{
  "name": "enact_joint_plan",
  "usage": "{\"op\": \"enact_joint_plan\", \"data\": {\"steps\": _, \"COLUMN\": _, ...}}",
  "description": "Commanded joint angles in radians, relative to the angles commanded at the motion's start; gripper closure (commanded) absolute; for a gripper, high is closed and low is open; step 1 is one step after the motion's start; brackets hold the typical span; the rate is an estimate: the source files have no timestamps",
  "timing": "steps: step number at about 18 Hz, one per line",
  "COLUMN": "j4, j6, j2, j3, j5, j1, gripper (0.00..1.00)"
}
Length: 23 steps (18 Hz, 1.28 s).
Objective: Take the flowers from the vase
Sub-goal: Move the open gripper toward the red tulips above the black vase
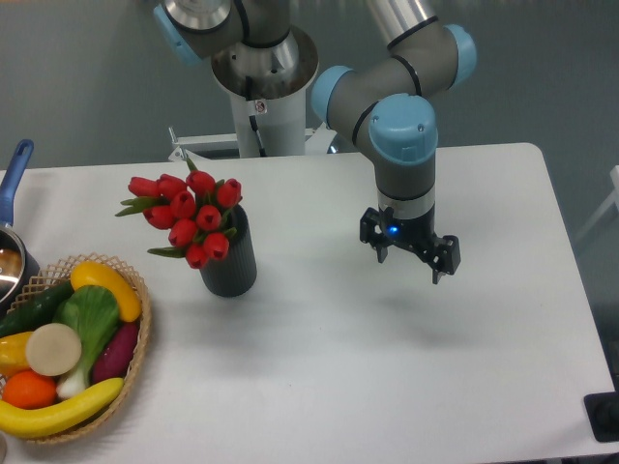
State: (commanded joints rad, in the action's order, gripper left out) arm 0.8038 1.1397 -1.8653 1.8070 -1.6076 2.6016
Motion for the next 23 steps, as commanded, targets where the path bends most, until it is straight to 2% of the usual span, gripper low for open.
{"op": "enact_joint_plan", "data": {"steps": 4, "j4": 0.002, "j6": -0.003, "j2": 0.009, "j3": 0.0, "j5": 0.006, "j1": 0.002, "gripper": 0.0}}
{"op": "enact_joint_plan", "data": {"steps": 7, "j4": 0.0, "j6": -0.011, "j2": 0.052, "j3": 0.031, "j5": 0.056, "j1": 0.002, "gripper": 0.0}}
{"op": "enact_joint_plan", "data": {"steps": 9, "j4": -0.005, "j6": -0.081, "j2": 0.074, "j3": 0.054, "j5": 0.098, "j1": 0.003, "gripper": 0.0}}
{"op": "enact_joint_plan", "data": {"steps": 11, "j4": -0.04, "j6": -0.136, "j2": 0.097, "j3": 0.09, "j5": 0.164, "j1": 0.012, "gripper": 0.0}}
{"op": "enact_joint_plan", "data": {"steps": 14, "j4": -0.121, "j6": -0.138, "j2": 0.152, "j3": 0.17, "j5": 0.291, "j1": 0.026, "gripper": 0.0}}
{"op": "enact_joint_plan", "data": {"steps": 15, "j4": -0.141, "j6": -0.137, "j2": 0.166, "j3": 0.179, "j5": 0.346, "j1": 0.035, "gripper": 0.0}}
{"op": "enact_joint_plan", "data": {"steps": 21, "j4": -0.147, "j6": -0.169, "j2": 0.212, "j3": 0.176, "j5": 0.411, "j1": 0.038, "gripper": 0.0}}
{"op": "enact_joint_plan", "data": {"steps": 22, "j4": -0.147, "j6": -0.19, "j2": 0.225, "j3": 0.187, "j5": 0.429, "j1": 0.037, "gripper": 0.0}}
{"op": "enact_joint_plan", "data": {"steps": 23, "j4": -0.159, "j6": -0.196, "j2": 0.268, "j3": 0.214, "j5": 0.426, "j1": 0.032, "gripper": 0.0}}
